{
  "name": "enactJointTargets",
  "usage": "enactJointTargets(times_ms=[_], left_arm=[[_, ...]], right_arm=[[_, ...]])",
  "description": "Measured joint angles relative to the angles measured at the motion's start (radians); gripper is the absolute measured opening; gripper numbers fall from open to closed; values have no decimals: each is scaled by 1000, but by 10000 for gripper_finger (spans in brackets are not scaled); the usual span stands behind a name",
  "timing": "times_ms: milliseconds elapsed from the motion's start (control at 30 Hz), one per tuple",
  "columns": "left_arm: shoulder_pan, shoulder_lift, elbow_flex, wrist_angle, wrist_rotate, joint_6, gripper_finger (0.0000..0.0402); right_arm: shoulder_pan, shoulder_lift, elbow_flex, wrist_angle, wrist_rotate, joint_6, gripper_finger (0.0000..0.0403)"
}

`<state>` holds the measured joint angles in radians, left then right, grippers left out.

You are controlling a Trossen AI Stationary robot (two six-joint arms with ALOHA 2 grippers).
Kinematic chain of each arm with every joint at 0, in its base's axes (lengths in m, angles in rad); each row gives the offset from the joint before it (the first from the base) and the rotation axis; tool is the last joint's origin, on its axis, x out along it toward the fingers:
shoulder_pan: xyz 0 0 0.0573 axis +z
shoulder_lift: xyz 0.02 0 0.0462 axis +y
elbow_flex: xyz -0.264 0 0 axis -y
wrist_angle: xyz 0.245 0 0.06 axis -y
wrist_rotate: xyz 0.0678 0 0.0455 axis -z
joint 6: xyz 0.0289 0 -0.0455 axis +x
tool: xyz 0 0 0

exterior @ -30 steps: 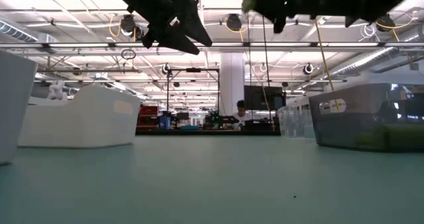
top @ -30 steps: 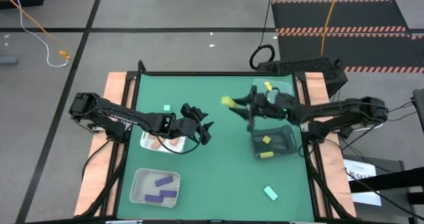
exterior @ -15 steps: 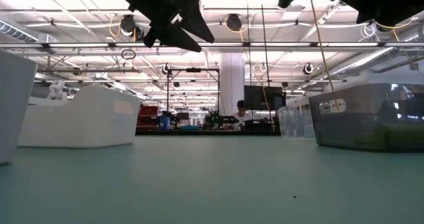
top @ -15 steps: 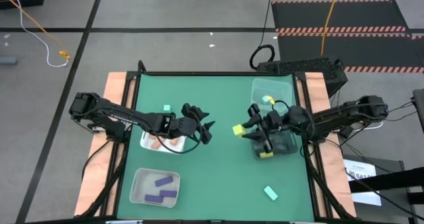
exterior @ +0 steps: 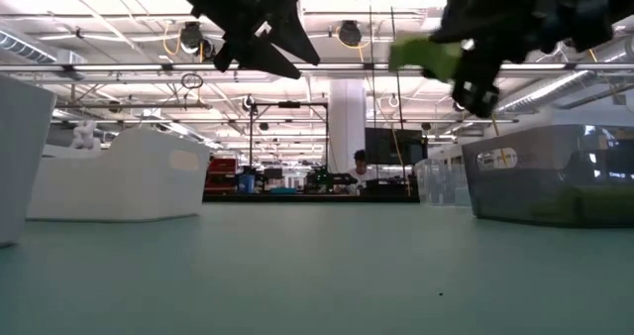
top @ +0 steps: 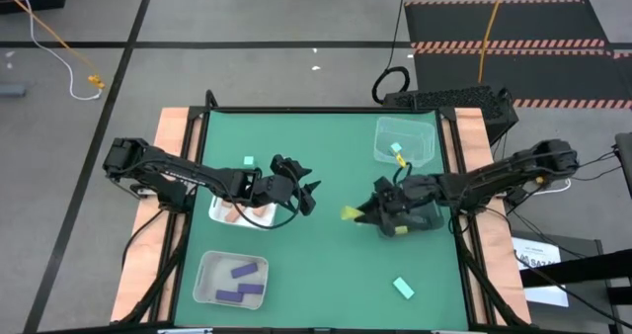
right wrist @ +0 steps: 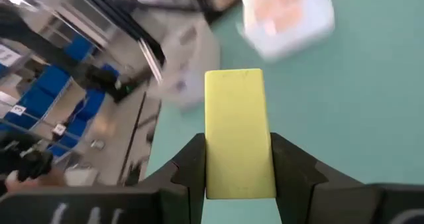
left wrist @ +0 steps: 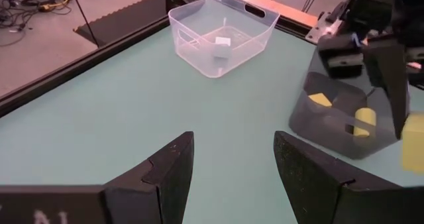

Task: Sort & place blocks by color
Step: Put the green block into the black bin

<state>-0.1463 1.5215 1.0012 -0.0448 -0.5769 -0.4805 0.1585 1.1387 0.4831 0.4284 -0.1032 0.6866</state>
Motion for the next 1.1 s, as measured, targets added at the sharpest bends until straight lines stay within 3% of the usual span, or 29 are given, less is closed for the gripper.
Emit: enactJointTargets(times_ms=[300,567,800,967,1033,1100], left_arm=[[0,0,0,-21,1,3,209],[0,0,0,-27,3,4,209],[0,0,0,-27,4,0,209],[0,0,0,-27,4,0,209],[0,0,0,-27,4,0,209],[0,0,0,-27,4,0,209]], right_arm=[[93,-217,0,-359,66,171,111],[106,-388,0,-790,133,334,111],[105,-433,0,-1033,160,397,111],[105,-431,0,-1073,159,394,112],[105,-431,0,-1073,159,379,137],[105,-431,0,-1072,159,358,187]])
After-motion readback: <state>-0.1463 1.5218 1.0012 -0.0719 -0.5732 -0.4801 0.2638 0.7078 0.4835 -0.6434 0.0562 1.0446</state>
